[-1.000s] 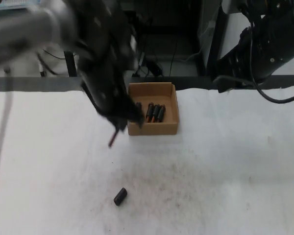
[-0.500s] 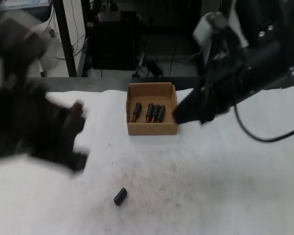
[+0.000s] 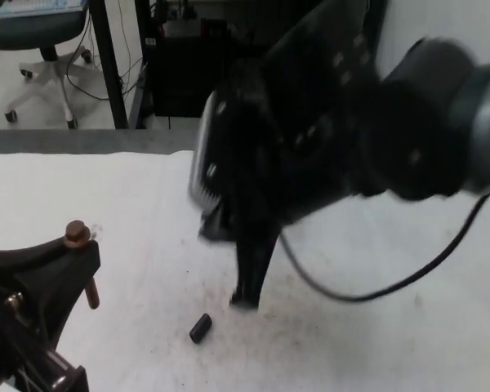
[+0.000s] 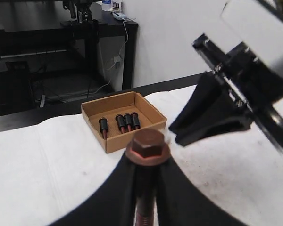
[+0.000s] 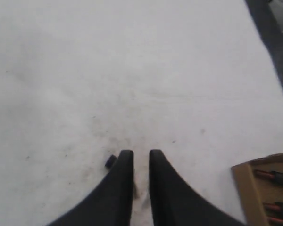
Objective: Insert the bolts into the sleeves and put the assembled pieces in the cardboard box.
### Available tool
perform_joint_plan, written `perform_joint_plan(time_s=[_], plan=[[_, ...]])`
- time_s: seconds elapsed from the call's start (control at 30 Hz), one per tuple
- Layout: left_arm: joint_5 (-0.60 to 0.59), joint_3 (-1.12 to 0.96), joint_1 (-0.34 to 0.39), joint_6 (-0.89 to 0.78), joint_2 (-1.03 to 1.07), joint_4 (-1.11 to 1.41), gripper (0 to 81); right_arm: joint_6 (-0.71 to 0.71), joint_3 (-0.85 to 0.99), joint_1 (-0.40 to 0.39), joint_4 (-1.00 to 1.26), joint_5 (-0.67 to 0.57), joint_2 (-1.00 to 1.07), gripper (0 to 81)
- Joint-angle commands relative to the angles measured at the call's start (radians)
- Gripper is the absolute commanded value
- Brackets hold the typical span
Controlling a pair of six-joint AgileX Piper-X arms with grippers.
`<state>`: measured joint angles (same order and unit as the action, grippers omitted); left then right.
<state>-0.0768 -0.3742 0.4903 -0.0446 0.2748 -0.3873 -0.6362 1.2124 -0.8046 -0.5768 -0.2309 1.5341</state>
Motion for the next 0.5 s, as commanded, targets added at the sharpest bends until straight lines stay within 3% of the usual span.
perform_joint_plan(time_s=[0.0,0.13,0.2,0.47], plan=[[-0.005,0.001,-0.001,-0.008,-0.009,0.02,0.1,-0.015,0.001,-0.028,-0.089,-0.031,0.051,18.5],[-0.005,0.001,-0.001,0.002,-0.009,0.019,0.1,-0.018,0.001,-0.035,-0.176,-0.029,0.102,38.4],[-0.005,0.001,-0.001,0.026,-0.009,0.019,0.1,-0.024,0.001,-0.035,-0.179,-0.029,0.123,43.0],[-0.005,0.001,-0.001,0.093,-0.009,0.019,0.1,-0.202,0.001,-0.045,-0.149,-0.029,0.218,42.5]])
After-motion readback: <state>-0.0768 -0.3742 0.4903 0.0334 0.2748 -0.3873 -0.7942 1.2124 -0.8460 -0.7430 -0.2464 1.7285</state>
